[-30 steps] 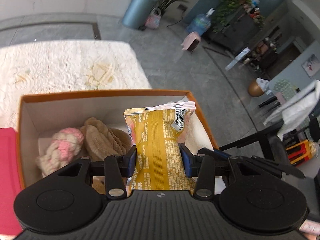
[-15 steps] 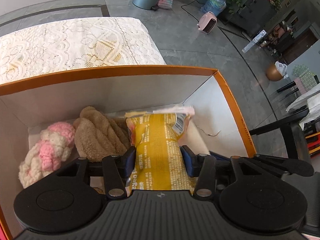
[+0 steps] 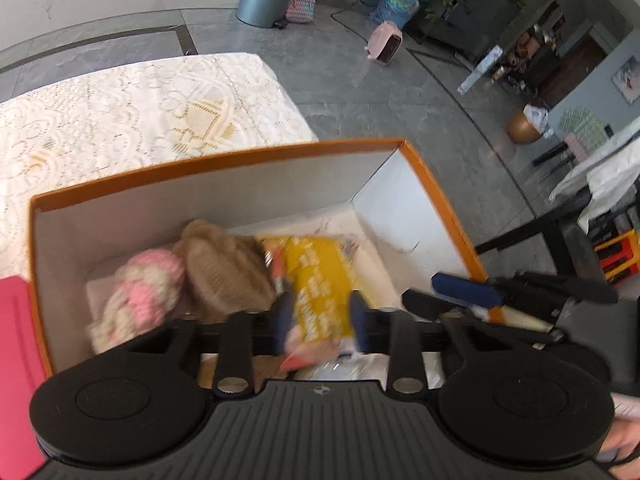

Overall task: Organize soft objects
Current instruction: 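Carry the snack bag into the orange shoebox and open the left tool, then move both tools back over the white cloth and yellow cloth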

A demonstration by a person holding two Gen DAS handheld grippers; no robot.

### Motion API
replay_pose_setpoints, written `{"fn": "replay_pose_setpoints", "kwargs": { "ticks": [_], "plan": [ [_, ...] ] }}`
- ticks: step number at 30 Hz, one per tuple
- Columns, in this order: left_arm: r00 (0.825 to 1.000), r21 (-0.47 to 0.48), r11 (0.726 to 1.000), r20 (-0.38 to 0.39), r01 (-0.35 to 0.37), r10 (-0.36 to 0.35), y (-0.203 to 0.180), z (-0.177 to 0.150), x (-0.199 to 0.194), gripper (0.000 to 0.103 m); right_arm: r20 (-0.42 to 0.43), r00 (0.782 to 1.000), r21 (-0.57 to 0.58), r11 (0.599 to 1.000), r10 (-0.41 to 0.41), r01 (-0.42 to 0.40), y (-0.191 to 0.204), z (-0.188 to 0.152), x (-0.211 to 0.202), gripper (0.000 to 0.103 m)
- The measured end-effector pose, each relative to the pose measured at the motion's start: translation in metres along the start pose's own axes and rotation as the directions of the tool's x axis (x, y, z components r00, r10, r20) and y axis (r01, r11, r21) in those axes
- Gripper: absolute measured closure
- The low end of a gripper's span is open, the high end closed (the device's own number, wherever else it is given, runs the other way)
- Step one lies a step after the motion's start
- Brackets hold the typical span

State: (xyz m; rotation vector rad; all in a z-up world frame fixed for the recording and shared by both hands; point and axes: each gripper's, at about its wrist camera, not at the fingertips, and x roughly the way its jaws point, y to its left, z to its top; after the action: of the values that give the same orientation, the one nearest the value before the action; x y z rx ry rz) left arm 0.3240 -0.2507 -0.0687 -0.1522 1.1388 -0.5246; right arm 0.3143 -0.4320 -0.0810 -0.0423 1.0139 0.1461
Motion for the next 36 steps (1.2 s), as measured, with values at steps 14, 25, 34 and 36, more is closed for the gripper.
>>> {"fn": "replay_pose_setpoints", "kwargs": {
  "ticks": [14,25,34,36],
  "plan": [
    [0.998,-0.014,1.000,-0.063,0.006,-0.007,0.003,0.001,0.045,0.087,-0.155,0.988,0.020,0.999,-0.023,0.026,0.002,0.006,0.046,0.082],
    [1.000,0.062,0.998,0.000,-0.026,0.026,-0.004,-0.009,0.026,0.086,-0.162,0.984,0.004,0.998,-0.068,0.070,0.008,0.002,0.046,0.081],
    [0.988,0.131,0.989,0.147,-0.075,0.055,-0.011,-0.030,-0.044,0.085,-0.046,0.993,0.017,0.994,-0.111,0.112,0.025,-0.003,-0.016,0.080],
    [0.981,0.147,0.985,0.186,-0.089,0.061,-0.008,-0.038,-0.064,0.085,-0.005,0.993,0.026,0.992,-0.120,0.120,0.034,-0.005,-0.033,0.075]
  ]
}}
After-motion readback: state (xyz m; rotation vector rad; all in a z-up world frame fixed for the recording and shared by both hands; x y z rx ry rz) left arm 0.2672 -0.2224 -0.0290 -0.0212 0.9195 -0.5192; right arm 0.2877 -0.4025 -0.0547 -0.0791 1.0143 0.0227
